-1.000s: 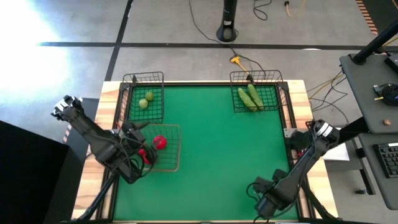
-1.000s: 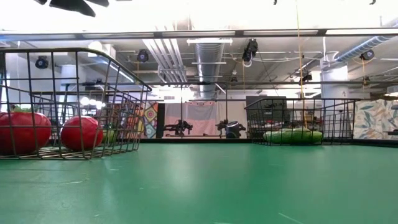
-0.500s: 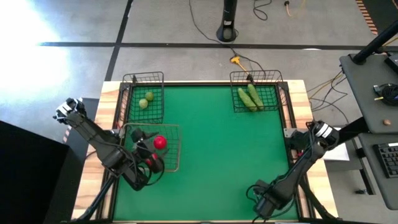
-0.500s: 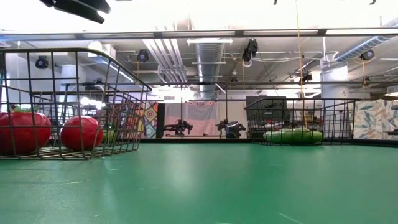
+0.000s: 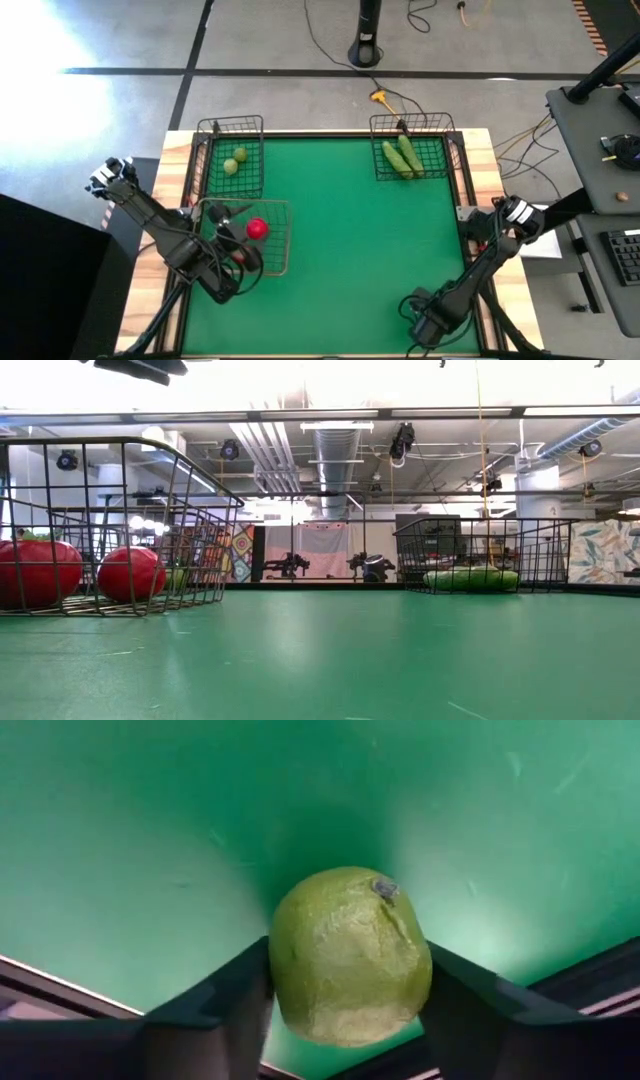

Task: Sort produce into baskets
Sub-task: Put the lime into the left black wire basket

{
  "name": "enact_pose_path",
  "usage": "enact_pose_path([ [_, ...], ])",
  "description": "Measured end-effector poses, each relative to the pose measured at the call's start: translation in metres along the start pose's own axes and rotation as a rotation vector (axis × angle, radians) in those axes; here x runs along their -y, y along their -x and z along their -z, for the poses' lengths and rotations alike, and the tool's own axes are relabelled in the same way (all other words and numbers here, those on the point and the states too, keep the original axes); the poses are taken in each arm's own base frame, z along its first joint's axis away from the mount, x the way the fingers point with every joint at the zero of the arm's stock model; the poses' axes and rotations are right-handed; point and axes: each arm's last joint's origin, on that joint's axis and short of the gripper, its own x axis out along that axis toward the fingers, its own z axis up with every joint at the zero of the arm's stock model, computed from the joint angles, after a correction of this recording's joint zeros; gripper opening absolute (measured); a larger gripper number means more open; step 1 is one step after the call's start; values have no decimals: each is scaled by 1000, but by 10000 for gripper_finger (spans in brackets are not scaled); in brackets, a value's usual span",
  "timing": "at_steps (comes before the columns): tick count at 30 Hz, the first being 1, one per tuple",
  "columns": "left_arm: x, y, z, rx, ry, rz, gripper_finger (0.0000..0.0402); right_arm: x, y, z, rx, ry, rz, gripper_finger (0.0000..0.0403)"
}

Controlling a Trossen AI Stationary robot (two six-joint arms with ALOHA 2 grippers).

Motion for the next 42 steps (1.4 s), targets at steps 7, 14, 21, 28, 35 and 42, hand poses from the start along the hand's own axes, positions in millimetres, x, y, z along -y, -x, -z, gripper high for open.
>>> enact_pose_path([
  [7, -12, 0, 2, -22, -78, -28, 367, -8, 17, -12, 78, 144, -53, 155],
  [14, -38, -12, -9, -91, -61, -69, 367, -7, 91, -69, 395, 360, -17, 170],
  [21, -62, -38, -20, -273, -73, -35, 367, 27, 181, -171, 783, 574, 137, 158],
  [28, -72, -60, -35, -334, -211, 256, 367, 101, 226, -273, 1040, 576, 36, 166],
  [35, -107, -78, -45, -294, -185, 186, 367, 173, 202, -326, 1100, 459, -110, 165],
  [42, -143, -120, -46, -258, -118, 290, 367, 182, 174, -367, 1066, 551, -86, 165],
])
